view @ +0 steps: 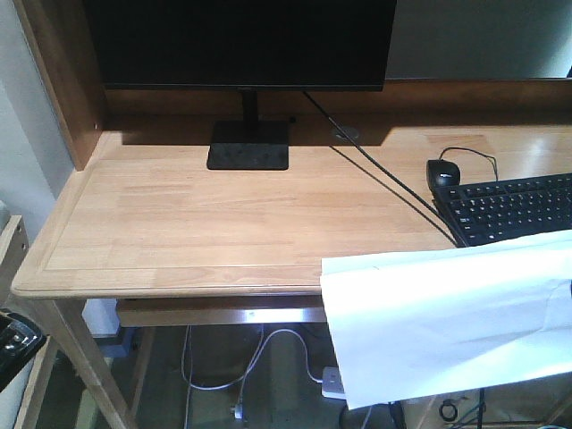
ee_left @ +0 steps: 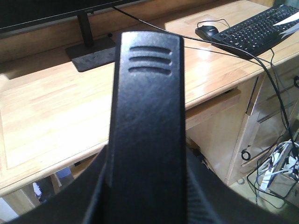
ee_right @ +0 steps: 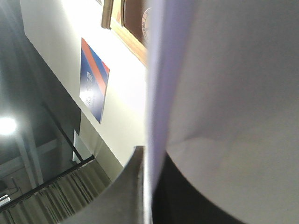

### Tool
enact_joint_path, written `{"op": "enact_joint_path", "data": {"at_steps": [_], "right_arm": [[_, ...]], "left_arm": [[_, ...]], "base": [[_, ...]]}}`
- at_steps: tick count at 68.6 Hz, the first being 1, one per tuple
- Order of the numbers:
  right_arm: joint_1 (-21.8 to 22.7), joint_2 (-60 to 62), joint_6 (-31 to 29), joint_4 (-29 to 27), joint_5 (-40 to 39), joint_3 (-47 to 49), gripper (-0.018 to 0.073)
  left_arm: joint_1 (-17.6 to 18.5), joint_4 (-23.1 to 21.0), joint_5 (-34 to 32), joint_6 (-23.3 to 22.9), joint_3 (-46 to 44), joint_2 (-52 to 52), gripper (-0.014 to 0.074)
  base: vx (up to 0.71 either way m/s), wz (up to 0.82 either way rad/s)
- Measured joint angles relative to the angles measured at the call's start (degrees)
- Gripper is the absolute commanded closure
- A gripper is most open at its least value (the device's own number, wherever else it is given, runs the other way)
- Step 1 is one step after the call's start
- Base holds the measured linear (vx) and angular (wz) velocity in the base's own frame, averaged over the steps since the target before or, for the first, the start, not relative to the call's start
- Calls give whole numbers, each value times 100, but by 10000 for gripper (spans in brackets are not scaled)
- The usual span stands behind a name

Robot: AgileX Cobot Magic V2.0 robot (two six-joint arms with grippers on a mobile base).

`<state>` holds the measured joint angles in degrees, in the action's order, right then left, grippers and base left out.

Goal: Grab stapler and paper to desk for stapling

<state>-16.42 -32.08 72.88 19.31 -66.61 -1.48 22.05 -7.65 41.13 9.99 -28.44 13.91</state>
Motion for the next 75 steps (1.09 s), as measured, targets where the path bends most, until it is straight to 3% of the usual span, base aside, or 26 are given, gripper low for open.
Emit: {"op": "enact_joint_path", "data": {"at_steps": [75], "right_arm": [[0, 0, 0, 0, 0, 0, 564]], "left_arm": [[0, 0, 0, 0, 0, 0, 603]], "base": [[4, 1]]}}
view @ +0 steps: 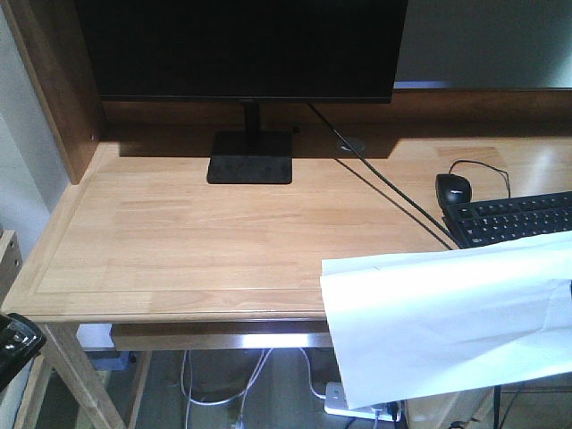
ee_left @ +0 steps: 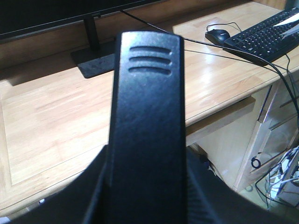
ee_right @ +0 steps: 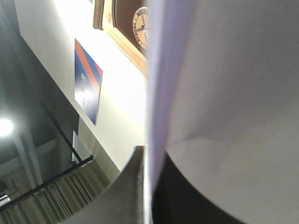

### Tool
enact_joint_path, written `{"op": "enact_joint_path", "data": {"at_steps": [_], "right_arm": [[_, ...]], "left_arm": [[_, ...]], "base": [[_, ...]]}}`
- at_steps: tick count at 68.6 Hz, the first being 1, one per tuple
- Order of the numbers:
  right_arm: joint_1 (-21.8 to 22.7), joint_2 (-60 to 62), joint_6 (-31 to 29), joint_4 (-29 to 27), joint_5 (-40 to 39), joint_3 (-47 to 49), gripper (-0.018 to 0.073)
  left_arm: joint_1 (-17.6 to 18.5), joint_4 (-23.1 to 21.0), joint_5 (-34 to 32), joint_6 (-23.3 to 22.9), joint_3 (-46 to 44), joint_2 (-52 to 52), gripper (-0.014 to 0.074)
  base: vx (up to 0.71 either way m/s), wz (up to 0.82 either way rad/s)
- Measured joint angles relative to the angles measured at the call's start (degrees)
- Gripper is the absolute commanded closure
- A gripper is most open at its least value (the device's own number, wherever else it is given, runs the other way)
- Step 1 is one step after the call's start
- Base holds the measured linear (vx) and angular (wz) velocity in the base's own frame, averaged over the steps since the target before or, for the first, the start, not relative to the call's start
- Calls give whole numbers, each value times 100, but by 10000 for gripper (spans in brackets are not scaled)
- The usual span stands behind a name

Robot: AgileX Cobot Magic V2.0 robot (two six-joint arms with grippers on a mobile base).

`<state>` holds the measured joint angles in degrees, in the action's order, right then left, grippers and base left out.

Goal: Grab stapler and paper to desk for stapling

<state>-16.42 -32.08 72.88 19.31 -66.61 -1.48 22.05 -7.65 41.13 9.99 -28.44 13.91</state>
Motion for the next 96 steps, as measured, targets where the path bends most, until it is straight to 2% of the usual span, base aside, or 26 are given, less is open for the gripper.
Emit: {"op": "enact_joint_path", "data": {"at_steps": [96], "right_arm": [[0, 0, 0, 0, 0, 0, 564]], "left_arm": [[0, 0, 0, 0, 0, 0, 603]], "base": [[5, 0]]}}
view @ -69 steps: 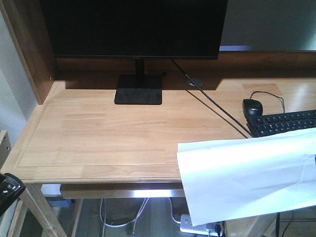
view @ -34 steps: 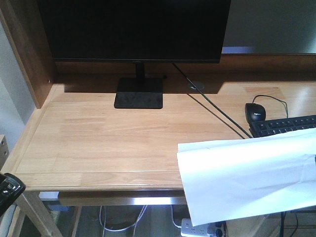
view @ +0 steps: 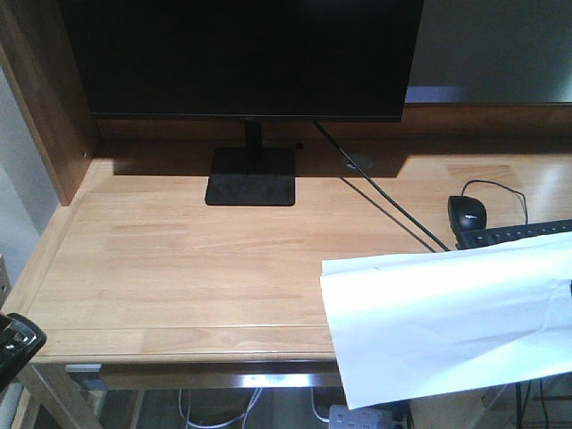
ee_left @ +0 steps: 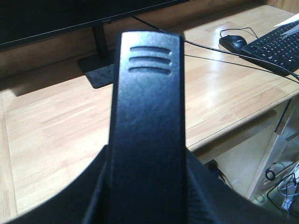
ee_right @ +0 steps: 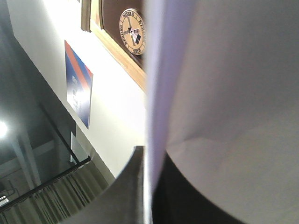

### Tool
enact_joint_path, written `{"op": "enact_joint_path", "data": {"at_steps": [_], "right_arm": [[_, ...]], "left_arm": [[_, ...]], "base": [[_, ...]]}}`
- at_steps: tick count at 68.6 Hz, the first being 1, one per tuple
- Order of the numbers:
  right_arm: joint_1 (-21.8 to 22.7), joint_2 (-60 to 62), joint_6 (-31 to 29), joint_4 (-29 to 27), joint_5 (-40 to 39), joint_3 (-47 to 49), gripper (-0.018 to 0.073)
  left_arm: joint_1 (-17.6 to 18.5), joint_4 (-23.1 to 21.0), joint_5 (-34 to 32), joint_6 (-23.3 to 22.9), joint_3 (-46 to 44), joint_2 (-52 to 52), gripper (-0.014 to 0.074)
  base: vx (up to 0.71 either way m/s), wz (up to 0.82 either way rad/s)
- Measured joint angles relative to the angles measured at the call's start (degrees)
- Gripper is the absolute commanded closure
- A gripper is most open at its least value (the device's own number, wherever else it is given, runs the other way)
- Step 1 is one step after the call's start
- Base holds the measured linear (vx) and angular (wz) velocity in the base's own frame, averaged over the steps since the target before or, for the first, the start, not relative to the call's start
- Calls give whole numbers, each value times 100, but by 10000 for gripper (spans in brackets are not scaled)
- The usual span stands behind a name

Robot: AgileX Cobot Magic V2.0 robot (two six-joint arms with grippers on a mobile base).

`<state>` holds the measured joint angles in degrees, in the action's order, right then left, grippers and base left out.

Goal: Grab stapler and paper to desk for stapling
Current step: 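Hold the black stapler and white paper still above the desk edge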

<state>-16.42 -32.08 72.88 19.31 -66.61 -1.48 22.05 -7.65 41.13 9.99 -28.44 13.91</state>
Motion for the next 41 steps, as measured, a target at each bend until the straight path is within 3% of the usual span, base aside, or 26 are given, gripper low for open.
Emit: {"op": "enact_joint_path", "data": {"at_steps": [41], "right_arm": [[0, 0, 0, 0, 0, 0, 564]], "left_arm": [[0, 0, 0, 0, 0, 0, 603]], "base": [[4, -1]]}}
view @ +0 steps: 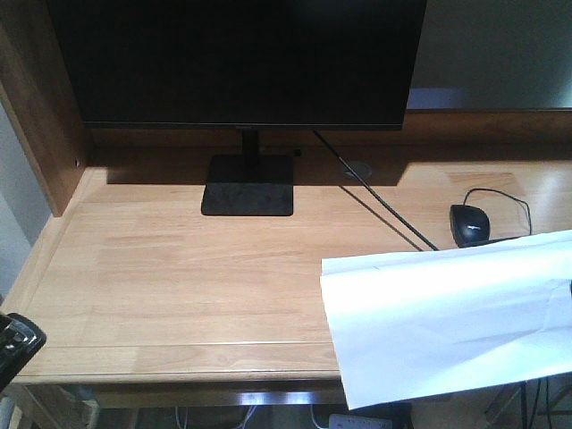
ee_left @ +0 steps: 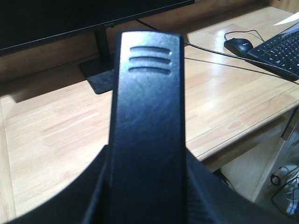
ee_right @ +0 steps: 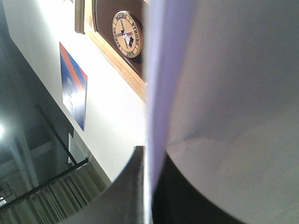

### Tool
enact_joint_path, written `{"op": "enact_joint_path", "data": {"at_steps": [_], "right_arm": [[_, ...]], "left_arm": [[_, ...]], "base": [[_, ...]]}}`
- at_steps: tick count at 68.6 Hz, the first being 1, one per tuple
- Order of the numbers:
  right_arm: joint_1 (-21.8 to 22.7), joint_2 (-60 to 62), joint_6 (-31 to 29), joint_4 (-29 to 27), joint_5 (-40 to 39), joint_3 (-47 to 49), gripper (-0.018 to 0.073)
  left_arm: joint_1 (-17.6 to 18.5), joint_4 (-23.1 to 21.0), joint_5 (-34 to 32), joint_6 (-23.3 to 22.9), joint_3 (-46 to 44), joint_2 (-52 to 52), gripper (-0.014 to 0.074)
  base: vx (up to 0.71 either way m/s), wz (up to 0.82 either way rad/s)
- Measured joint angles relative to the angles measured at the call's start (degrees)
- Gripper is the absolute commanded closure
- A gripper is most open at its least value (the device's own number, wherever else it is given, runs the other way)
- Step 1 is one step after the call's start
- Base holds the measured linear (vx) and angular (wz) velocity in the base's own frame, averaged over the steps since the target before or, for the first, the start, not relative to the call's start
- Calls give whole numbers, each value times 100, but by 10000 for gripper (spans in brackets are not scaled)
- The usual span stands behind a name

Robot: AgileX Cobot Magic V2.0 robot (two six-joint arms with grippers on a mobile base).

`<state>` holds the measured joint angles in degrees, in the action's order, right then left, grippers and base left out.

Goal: Grab stapler and paper to desk for stapling
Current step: 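Hold the black stapler and white paper still above the desk edge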

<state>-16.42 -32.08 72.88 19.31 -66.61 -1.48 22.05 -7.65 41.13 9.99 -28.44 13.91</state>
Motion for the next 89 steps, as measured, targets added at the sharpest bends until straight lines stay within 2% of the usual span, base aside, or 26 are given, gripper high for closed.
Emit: {"op": "enact_joint_path", "data": {"at_steps": [89], "right_arm": [[0, 0, 0, 0, 0, 0, 564]], "left_arm": [[0, 0, -101, 0, 0, 0, 603]], "base": [[0, 0]]}}
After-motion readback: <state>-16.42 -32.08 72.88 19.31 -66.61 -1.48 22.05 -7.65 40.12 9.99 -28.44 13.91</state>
